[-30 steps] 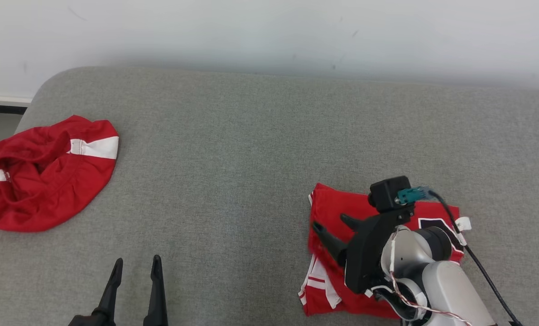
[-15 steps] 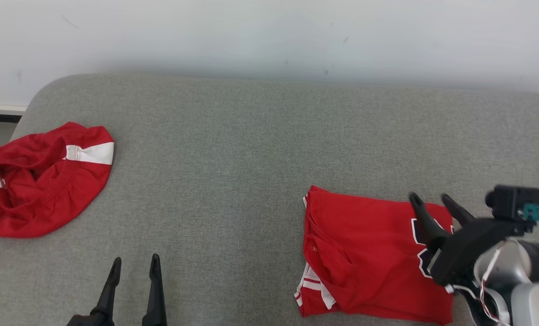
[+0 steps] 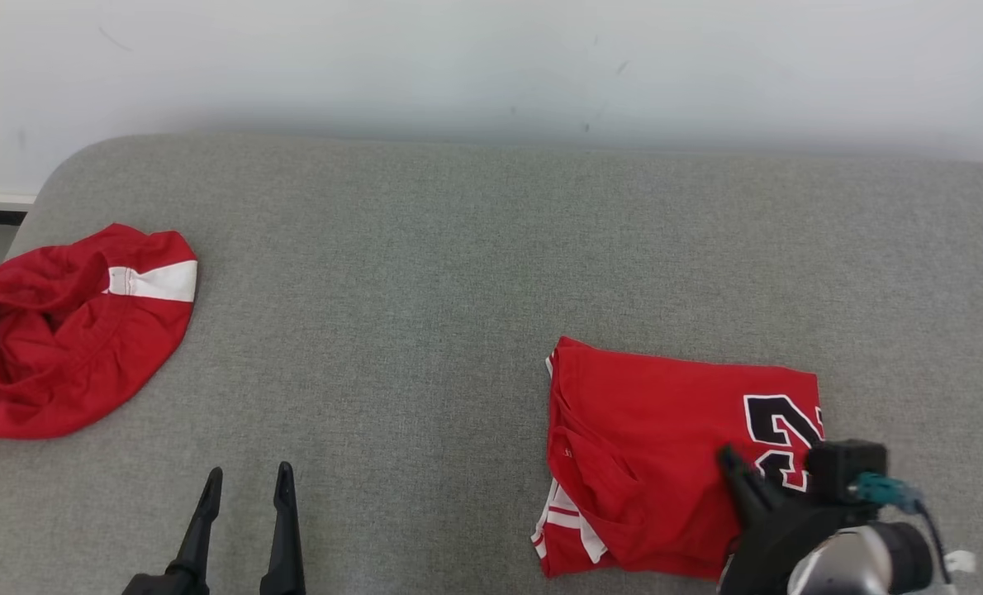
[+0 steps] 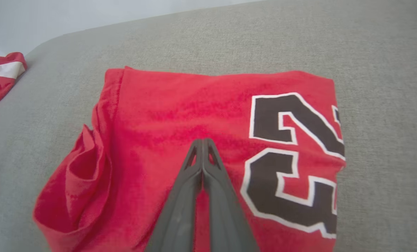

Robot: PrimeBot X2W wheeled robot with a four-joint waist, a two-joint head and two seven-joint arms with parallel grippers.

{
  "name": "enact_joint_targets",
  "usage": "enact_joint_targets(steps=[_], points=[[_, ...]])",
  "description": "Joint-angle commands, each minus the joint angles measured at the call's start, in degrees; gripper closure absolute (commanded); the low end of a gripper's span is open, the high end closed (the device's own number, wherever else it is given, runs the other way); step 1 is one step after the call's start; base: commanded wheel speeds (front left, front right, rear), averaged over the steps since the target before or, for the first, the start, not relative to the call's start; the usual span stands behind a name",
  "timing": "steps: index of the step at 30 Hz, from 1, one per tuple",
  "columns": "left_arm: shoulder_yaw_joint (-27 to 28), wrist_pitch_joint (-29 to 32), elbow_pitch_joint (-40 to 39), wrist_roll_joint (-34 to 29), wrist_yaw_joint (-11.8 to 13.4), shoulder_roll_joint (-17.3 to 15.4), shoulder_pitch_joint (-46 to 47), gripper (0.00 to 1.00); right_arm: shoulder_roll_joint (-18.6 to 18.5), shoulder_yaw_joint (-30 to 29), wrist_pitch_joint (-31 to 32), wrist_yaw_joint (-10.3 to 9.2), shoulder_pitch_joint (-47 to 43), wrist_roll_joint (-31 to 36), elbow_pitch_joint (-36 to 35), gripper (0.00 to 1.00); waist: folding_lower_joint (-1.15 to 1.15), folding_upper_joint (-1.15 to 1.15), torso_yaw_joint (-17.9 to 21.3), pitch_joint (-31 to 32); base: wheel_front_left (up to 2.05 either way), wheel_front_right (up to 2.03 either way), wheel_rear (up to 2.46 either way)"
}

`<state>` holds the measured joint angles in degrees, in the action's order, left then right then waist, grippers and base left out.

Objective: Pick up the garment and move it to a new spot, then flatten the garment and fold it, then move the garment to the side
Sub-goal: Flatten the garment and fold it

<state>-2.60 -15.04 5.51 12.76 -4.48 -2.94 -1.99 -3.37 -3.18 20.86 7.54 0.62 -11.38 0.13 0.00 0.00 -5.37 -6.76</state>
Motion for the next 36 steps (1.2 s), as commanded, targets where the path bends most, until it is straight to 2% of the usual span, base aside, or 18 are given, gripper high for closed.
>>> enact_joint_targets(steps=[1,9,13,20,25,26,27,28,30,36], points=[[0.1,-0.2,0.0,-0.4,0.0,0.1,0.1,0.0,0.2,0.5,-0.4,-0.13,-0.3,0.4,0.3,1.0,0.0,0.0,0.0,0.0,0.0,0.0,0.0],[-0.2,-0.2,0.7,-0.3,-0.4,0.1,0.1,0.0,0.4,8.4,-2.1,-0.13,2.0,4.6,7.6,1.0,0.0,0.0,-0.7,0.2,0.0,0.0,0.0],[-0.3,-0.2,0.9,-0.2,-0.5,0.1,-0.1,0.0,0.6,13.7,-3.3,-0.13,3.9,3.9,10.5,1.0,0.0,0.0,-1.2,0.4,0.0,0.0,0.0],[-0.3,-0.2,1.0,-0.3,-0.5,0.1,-0.4,0.0,0.6,25.2,-3.7,-0.13,5.9,-1.7,13.5,1.0,0.0,0.0,-1.8,0.7,0.0,0.0,0.0],[0.2,-0.2,0.8,-0.3,-0.4,0.1,-0.8,0.0,0.6,30.6,-5.2,-0.13,6.4,-8.9,10.9,1.0,0.0,0.0,-1.6,1.0,0.0,0.0,0.0],[0.2,-0.2,0.7,-0.4,-0.4,0.1,-0.8,0.0,0.6,30.9,-5.8,-0.13,6.5,-10.2,10.0,0.72,0.0,0.0,-1.4,1.1,0.0,0.0,0.0],[0.3,-0.2,0.6,-0.4,-0.3,0.1,-1.0,0.0,0.6,31.2,-6.5,-0.13,6.5,-11.4,9.0,0.06,0.0,0.0,-1.3,1.2,0.0,0.0,0.0],[0.5,-0.2,0.5,-0.5,-0.3,0.1,-1.1,0.0,0.6,31.0,-7.3,-0.13,6.4,-12.6,8.0,0.0,0.0,0.0,-1.1,1.3,0.0,0.0,0.0],[0.7,-0.2,0.3,-0.5,-0.2,0.1,-1.2,0.0,0.5,29.7,-9.1,-0.13,6.3,-13.5,6.2,0.0,0.0,0.0,-0.8,1.4,0.0,0.0,0.0],[2.0,-0.2,-0.7,-0.2,0.3,0.1,-1.4,0.0,0.5,20.1,-14.8,-0.13,3.9,-13.2,0.1,0.0,0.0,0.0,0.9,2.3,0.0,0.0,0.0]])
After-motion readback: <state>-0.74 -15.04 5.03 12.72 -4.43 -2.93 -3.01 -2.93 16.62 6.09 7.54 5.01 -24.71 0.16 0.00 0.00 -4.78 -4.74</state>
